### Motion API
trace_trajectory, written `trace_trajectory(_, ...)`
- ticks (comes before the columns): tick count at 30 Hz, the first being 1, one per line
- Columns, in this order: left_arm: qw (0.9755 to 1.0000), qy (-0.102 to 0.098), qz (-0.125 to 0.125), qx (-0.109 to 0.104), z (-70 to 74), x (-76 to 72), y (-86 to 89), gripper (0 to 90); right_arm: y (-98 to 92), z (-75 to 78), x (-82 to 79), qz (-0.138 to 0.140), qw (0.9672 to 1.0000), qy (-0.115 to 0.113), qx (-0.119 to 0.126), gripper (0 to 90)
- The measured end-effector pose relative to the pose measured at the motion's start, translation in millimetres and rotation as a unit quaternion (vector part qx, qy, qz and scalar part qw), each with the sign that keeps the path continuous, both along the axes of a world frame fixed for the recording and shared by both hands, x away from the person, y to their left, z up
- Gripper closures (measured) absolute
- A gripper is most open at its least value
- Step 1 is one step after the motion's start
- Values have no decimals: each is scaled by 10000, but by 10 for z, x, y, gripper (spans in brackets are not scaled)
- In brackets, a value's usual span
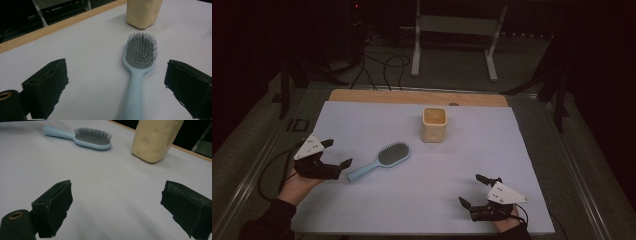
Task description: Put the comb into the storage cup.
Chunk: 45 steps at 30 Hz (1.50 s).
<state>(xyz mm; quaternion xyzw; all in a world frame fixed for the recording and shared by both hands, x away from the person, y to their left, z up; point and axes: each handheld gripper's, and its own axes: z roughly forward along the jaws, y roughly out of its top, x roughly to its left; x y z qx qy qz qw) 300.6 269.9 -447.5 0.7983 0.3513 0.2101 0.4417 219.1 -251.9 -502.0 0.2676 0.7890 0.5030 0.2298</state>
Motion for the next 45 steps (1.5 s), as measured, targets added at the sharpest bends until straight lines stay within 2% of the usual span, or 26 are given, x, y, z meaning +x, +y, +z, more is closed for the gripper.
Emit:
trace_trajectory(8,9999,110,-47,74,-109,89,-47,87,1,0,-7,-2,10000,-3,-27,94)
trace_trajectory(11,9999,117,-89,73,-147,106,-55,147,1,2,-4,-5,10000,-10,-11,94)
trace_trajectory(13,9997,161,-93,126,-176,119,-68,149,7,-3,-8,7,10000,-4,-57,94)
trace_trajectory(20,9992,228,86,332,-278,157,-61,213,9,-5,-6,24,10000,3,-41,94)
trace_trajectory(28,9972,495,146,550,-394,182,-34,375,4,-7,0,32,10000,5,-14,94)
trace_trajectory(32,9956,603,104,704,-445,190,-41,491,7,-7,-1,28,10000,16,-27,94)
trace_trajectory(37,9925,743,88,962,-514,201,-44,650,12,-12,0,47,10000,8,-36,94)
trace_trajectory(43,9907,850,35,1066,-549,201,-42,885,11,-12,1,48,10000,20,-30,94)
trace_trajectory(45,9892,907,-19,1148,-556,194,-56,894,13,-17,1,48,10000,47,-26,94)
